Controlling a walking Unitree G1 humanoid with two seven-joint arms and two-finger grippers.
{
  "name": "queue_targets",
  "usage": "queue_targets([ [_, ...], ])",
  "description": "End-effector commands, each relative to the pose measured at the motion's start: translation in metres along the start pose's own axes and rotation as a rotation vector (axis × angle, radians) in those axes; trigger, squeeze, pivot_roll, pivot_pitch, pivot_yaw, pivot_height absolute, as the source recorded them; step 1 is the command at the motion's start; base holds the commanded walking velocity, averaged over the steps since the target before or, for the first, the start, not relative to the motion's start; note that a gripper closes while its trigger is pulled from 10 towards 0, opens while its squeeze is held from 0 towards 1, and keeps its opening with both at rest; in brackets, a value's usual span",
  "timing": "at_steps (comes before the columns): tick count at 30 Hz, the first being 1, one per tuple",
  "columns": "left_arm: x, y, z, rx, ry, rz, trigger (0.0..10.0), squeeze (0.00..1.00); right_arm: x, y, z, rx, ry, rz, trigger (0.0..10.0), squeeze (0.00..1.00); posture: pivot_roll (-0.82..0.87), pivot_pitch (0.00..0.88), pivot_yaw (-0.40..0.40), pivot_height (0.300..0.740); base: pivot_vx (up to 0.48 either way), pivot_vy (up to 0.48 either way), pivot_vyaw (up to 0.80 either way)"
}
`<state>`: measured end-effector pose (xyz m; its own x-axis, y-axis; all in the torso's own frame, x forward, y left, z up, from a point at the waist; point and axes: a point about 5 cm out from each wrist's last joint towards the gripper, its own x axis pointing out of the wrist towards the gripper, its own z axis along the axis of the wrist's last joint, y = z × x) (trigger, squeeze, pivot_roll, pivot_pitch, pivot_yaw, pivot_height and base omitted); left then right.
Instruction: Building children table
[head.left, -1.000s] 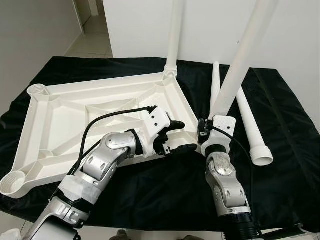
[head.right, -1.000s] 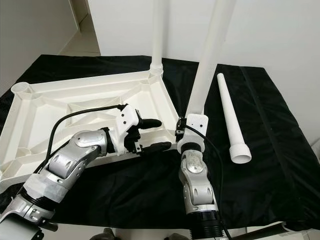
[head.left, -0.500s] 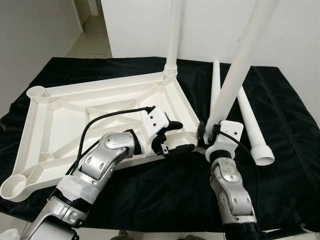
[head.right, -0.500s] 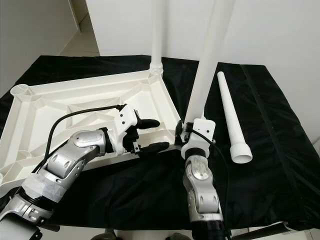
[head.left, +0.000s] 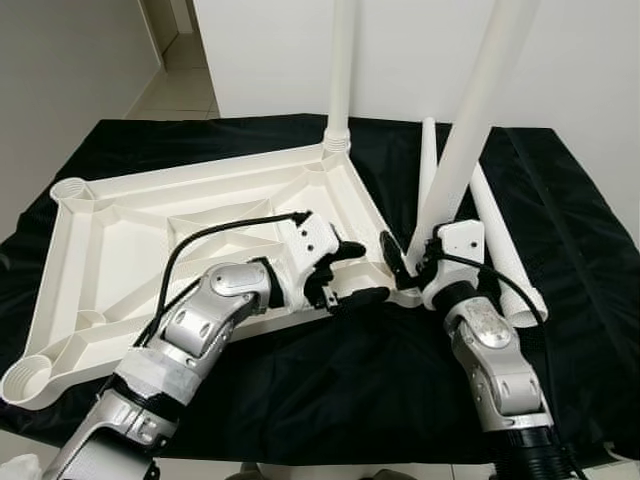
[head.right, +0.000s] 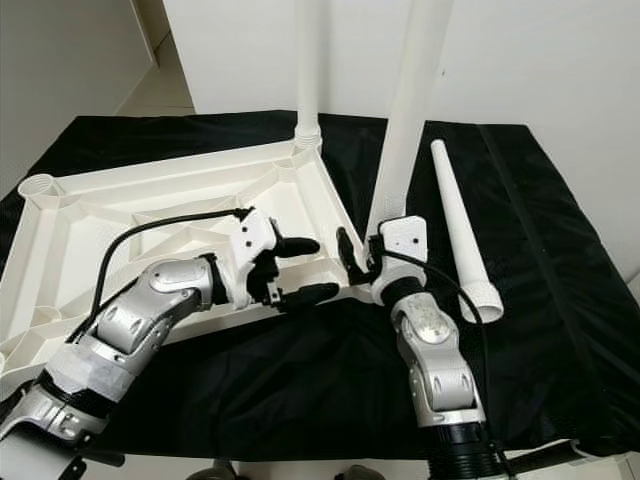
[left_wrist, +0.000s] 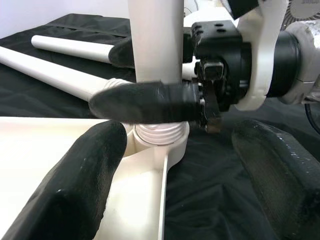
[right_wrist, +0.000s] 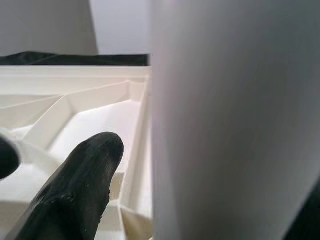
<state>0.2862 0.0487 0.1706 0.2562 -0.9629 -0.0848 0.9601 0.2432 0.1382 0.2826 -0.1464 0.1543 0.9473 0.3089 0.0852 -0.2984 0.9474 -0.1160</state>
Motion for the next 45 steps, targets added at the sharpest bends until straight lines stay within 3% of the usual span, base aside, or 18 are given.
queue_targets([
  [1, 0.002, -0.003, 0.002, 0.019, 0.003, -0.121, 10.0, 0.0, 0.0, 0.0, -0.007, 0.004, 0.033, 0.04, 10.0, 0.0, -0.04, 0.0, 0.055, 0.74, 0.0, 0.0, 0.0],
  [6, 0.003, -0.002, 0.003, 0.023, -0.001, -0.114, 10.0, 0.0, -0.002, 0.0, -0.013, -0.001, 0.053, 0.084, 10.0, 0.0, -0.03, 0.0, 0.048, 0.74, 0.0, 0.0, 0.0],
  [7, 0.003, -0.001, 0.003, 0.022, -0.002, -0.112, 10.0, 0.0, -0.002, 0.001, -0.014, -0.003, 0.061, 0.098, 5.0, 0.0, -0.03, 0.0, 0.046, 0.74, 0.0, 0.0, 0.0],
  [8, 0.003, -0.002, 0.003, 0.021, -0.003, -0.111, 10.0, 0.0, -0.003, 0.001, -0.015, -0.004, 0.064, 0.108, 3.5, 0.0, -0.03, 0.0, 0.047, 0.74, 0.0, 0.0, 0.0],
  [9, 0.003, -0.002, 0.003, 0.021, -0.003, -0.111, 10.0, 0.0, -0.003, 0.001, -0.015, -0.004, 0.064, 0.108, 3.5, 0.0, -0.03, 0.0, 0.047, 0.74, 0.0, 0.0, 0.0],
  [10, 0.003, -0.002, 0.004, 0.021, -0.004, -0.111, 10.0, 0.0, -0.004, 0.002, -0.016, 0.003, 0.065, 0.123, 0.0, 0.0, -0.02, 0.0, 0.048, 0.74, 0.0, 0.0, 0.0],
  [21, 0.002, 0.0, 0.005, 0.033, -0.002, -0.117, 10.0, 0.0, -0.005, 0.002, -0.017, 0.014, 0.065, 0.11, 0.0, 0.0, -0.02, 0.0, 0.047, 0.74, 0.0, 0.0, 0.0],
  [22, 0.001, 0.001, 0.005, 0.031, -0.005, -0.112, 10.0, 0.0, -0.006, 0.001, -0.017, 0.016, 0.07, 0.086, 0.8, 0.0, -0.02, 0.0, 0.041, 0.74, 0.0, 0.0, 0.0],
  [23, 0.0, 0.002, 0.005, 0.03, -0.006, -0.106, 10.0, 0.0, -0.005, 0.0, -0.017, 0.022, 0.071, 0.056, 10.0, 0.0, -0.03, 0.0, 0.034, 0.74, 0.0, 0.0, 0.0],
  [25, 0.0, 0.003, 0.006, 0.03, -0.007, -0.102, 10.0, 0.0, -0.005, -0.001, -0.016, 0.027, 0.071, 0.036, 10.0, 0.0, -0.03, 0.0, 0.034, 0.74, 0.0, 0.0, 0.0],
  [26, -0.001, 0.005, 0.003, 0.018, -0.005, -0.075, 10.0, 0.0, -0.004, -0.003, -0.013, 0.035, 0.067, -0.035, 10.0, 0.0, -0.04, 0.0, 0.029, 0.74, 0.0, 0.0, 0.0],
  [32, 0.0, 0.001, 0.003, 0.0, -0.019, -0.072, 10.0, 0.0, -0.004, -0.001, -0.015, 0.06, 0.066, -0.093, 10.0, 0.0, -0.03, 0.0, 0.027, 0.74, 0.0, 0.0, 0.0],
  [45, 0.001, 0.005, 0.004, 0.008, -0.014, -0.092, 10.0, 0.0, -0.005, -0.001, -0.015, 0.051, 0.065, -0.104, 10.0, 0.0, -0.05, 0.0, 0.037, 0.74, 0.0, 0.0, 0.0],
])
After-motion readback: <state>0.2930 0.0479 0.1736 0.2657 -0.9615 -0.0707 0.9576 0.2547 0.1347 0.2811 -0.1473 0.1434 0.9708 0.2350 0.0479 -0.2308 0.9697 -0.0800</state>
